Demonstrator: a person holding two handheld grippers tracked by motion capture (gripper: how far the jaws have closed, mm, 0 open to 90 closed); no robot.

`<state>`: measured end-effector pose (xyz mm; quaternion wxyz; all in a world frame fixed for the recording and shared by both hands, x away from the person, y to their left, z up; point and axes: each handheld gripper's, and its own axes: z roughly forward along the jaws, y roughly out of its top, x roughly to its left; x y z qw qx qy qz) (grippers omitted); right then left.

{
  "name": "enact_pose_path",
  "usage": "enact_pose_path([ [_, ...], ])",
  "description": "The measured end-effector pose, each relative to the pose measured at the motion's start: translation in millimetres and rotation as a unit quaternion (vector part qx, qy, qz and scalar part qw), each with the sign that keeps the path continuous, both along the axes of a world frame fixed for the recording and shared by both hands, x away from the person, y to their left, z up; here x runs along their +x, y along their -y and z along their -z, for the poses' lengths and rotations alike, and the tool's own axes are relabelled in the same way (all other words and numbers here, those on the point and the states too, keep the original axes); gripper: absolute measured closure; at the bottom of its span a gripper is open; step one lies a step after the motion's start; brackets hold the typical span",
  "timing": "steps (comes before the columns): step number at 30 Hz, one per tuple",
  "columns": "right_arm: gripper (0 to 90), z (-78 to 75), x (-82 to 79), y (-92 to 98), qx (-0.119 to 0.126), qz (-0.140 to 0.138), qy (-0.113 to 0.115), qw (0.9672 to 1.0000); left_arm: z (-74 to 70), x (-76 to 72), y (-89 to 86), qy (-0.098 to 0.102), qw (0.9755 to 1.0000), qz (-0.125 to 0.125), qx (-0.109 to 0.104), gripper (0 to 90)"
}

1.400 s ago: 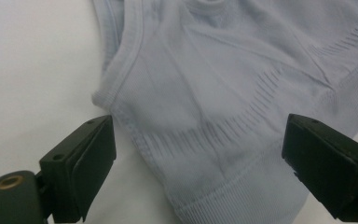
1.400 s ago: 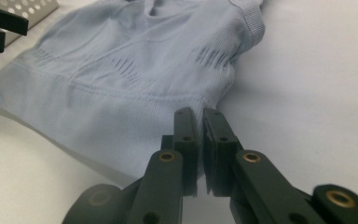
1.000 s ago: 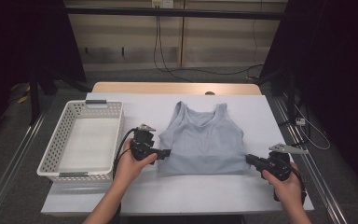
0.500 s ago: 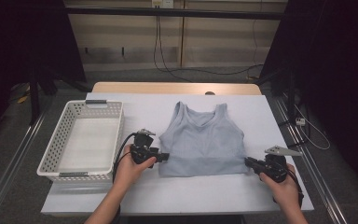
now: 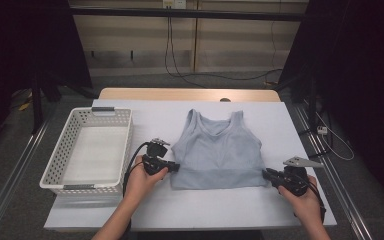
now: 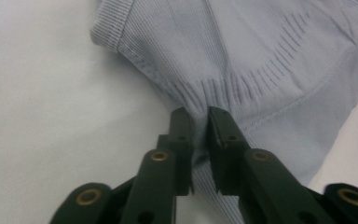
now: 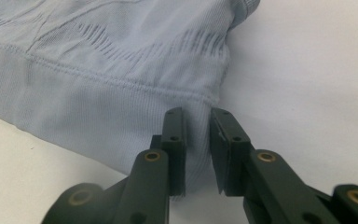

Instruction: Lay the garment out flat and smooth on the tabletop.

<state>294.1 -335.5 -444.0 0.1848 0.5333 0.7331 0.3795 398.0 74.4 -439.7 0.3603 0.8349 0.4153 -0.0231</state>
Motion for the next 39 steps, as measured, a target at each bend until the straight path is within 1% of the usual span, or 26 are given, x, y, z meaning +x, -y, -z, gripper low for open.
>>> enact_pose_path([
  [2, 72.3, -0.9, 0.0, -0.2, 0.0, -0.001, 0.004, 1.0, -2.8, 0.3, -1.7, 0.0, 1.0, 0.004, 0.0, 85.4],
  [5, 60.8, -2.4, 0.3, -1.1, -0.004, 0.004, 0.014, 0.9999, -4.8, -0.7, -1.6, 0.001, 1.0, 0.002, -0.002, 85.9],
  [6, 59.8, -2.6, 0.5, -1.6, -0.005, 0.005, 0.014, 0.9999, -4.9, -1.0, -1.3, 0.003, 1.0, 0.003, 0.0, 86.0],
  [8, 53.7, -2.3, 1.0, -2.4, -0.004, 0.008, 0.013, 0.9999, -5.3, -1.1, -1.6, 0.003, 1.0, 0.003, -0.002, 86.0],
  [10, 52.7, -1.9, 1.7, -2.5, -0.005, 0.01, 0.012, 0.9999, -6.2, -1.3, -2.8, 0.004, 1.0, 0.002, -0.004, 86.1],
  [11, 50.8, -1.6, 1.7, -2.6, -0.008, 0.014, 0.013, 0.9998, -6.7, -1.4, -3.1, 0.006, 1.0, 0.002, -0.005, 86.2],
  [13, 49.7, -1.1, 1.8, -3.7, -0.019, 0.018, 0.016, 0.9995, -7.4, -2.0, -3.1, 0.008, 1.0, 0.003, -0.004, 86.2],
  [16, 49.7, 0.9, 3.4, -6.4, -0.026, 0.013, 0.013, 0.9995, -9.3, -2.8, -3.5, 0.014, 0.9999, 0.001, -0.006, 86.3],
  [17, 51.1, 2.6, 4.2, -6.7, -0.027, 0.011, 0.008, 0.9995, -10.0, -3.2, -3.7, 0.017, 0.9998, 0.0, -0.007, 86.2],
  [18, 56.8, 3.7, 4.7, -6.7, -0.023, 0.009, 0.005, 0.9997, -11.7, -3.9, -4.2, 0.021, 0.9998, 0.0, -0.007, 86.3],
  [19, 61.4, 4.9, 5.1, -6.4, -0.013, 0.0, -0.004, 0.9999, -12.9, -4.6, -4.2, 0.022, 0.9997, -0.001, -0.009, 86.2],
  [20, 63.9, 5.5, 5.1, -6.3, -0.011, -0.003, -0.005, 0.9999, -14.5, -5.0, -4.5, 0.025, 0.9996, 0.0, -0.009, 86.3],
  [21, 74.4, 6.1, 4.7, -6.5, -0.011, -0.007, -0.009, 0.9999, -15.7, -5.3, -4.6, 0.026, 0.9996, 0.0, -0.009, 86.4],
  [22, 76.1, 6.2, 4.4, -6.8, -0.011, -0.011, -0.012, 0.9998, -16.4, -5.5, -4.3, 0.027, 0.9996, -0.002, -0.011, 86.5],
  [23, 82.4, 5.9, 4.5, -6.9, -0.011, -0.011, -0.012, 0.9998, -17.2, -5.5, -4.5, 0.026, 0.9996, -0.002, -0.011, 86.5],
  [25, 84.1, 1.8, 4.5, -6.4, -0.005, -0.01, -0.013, 0.9999, -18.0, -5.1, -4.2, 0.026, 0.9996, -0.004, -0.012, 86.6],
  [26, 84.3, -0.1, 4.1, -6.3, -0.005, -0.009, -0.01, 0.9999, -18.3, -4.9, -4.1, 0.029, 0.9995, -0.006, -0.011, 86.7],
  [27, 84.5, -3.1, 3.1, -5.5, 0.0, -0.008, -0.007, 0.9999, -18.9, -4.4, -3.7, 0.028, 0.9995, -0.007, -0.013, 86.8],
  [28, 84.7, -7.9, 1.0, -2.9, 0.014, -0.004, 0.001, 0.9999, -19.8, -3.9, -4.0, 0.029, 0.9995, -0.008, -0.015, 86.8],
  [30, 84.9, -14.3, -1.5, 2.6, 0.03, 0.004, 0.015, 0.9995, -21.7, -3.1, -4.4, 0.029, 0.9992, -0.01, -0.025, 87.0],
  [31, 84.9, -16.7, -2.2, 6.0, 0.038, 0.009, 0.019, 0.9991, -22.8, -2.7, -4.2, 0.029, 0.9992, -0.008, -0.026, 87.0],
  [32, 84.9, -17.1, -2.1, 8.8, 0.046, 0.013, 0.018, 0.9987, -23.7, -2.4, -3.6, 0.034, 0.9991, -0.009, -0.025, 87.0],
  [33, 84.9, -15.7, -1.5, 10.5, 0.051, 0.013, 0.012, 0.9985, -24.3, -1.8, -3.0, 0.032, 0.9991, -0.009, -0.027, 87.1],
  [35, 84.9, -10.8, -0.6, 10.1, 0.045, 0.011, 0.001, 0.9989, -24.8, -0.8, -2.8, 0.03, 0.9991, -0.007, -0.028, 87.1],
  [37, 84.9, -10.2, -0.7, 9.0, 0.036, 0.007, 0.0, 0.9993, -25.1, -0.6, -3.6, 0.027, 0.9992, -0.006, -0.03, 87.1],
  [39, 84.8, -12.9, -2.7, 8.9, 0.041, 0.007, 0.003, 0.9991, -25.8, -1.2, -4.7, 0.022, 0.9992, -0.007, -0.033, 87.1],
])
